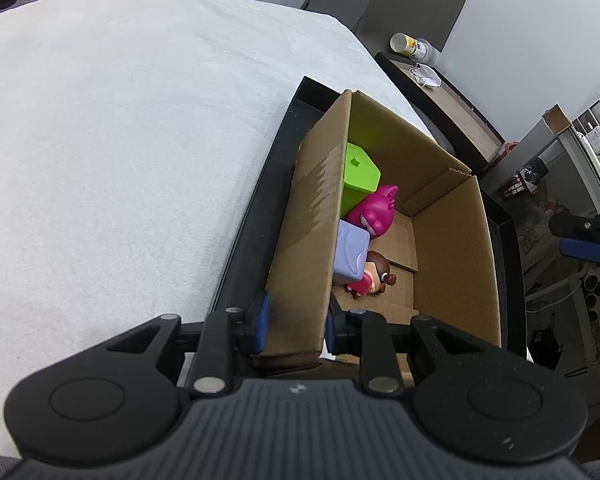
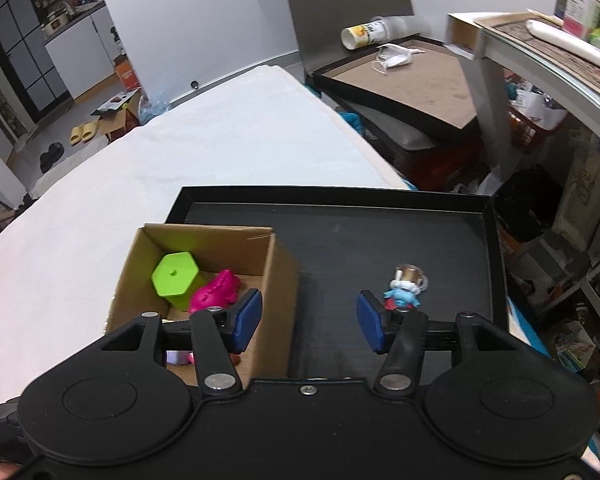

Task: Organize rigid objects
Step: 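Move the right gripper toward the blue-and-red figure holding a mug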

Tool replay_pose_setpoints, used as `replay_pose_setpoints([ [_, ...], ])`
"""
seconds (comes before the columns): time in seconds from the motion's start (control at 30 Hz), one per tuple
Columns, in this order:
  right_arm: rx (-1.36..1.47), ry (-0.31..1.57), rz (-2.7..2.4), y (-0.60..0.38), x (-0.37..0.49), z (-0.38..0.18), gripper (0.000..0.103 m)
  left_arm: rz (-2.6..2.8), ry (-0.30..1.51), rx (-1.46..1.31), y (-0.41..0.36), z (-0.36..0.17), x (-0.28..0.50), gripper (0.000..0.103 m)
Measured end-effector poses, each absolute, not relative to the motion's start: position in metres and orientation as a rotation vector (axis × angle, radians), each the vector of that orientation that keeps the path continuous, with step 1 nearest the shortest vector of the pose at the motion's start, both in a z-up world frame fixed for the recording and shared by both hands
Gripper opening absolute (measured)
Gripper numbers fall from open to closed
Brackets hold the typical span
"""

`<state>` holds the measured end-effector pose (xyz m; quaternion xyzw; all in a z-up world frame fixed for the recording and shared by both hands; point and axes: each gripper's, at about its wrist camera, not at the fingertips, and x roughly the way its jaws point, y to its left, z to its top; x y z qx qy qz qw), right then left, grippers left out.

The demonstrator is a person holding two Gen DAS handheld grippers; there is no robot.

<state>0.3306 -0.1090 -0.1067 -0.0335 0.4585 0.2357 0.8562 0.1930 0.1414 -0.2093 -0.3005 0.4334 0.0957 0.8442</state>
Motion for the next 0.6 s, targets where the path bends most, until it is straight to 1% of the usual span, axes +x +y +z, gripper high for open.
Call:
replay_pose_setpoints([
  [0.2,-0.040,0.959,0.453,-0.131,0.340,-0.123,0.067,0.206,0.917,-0.633,0.142,-0.209,0.194,0.025],
  [0.4,-0.005,0.938,0.381,-0.155,0.349,-0.157,0.070,0.211,0.916,-0.625,0.140,-0.207,0.193,0.024],
  [0.6,0.061,0.955,0.339,-0.166,0.360,-0.188,0.070,0.226,0.912,-0.611,0.136,-0.206,0.195,0.024],
])
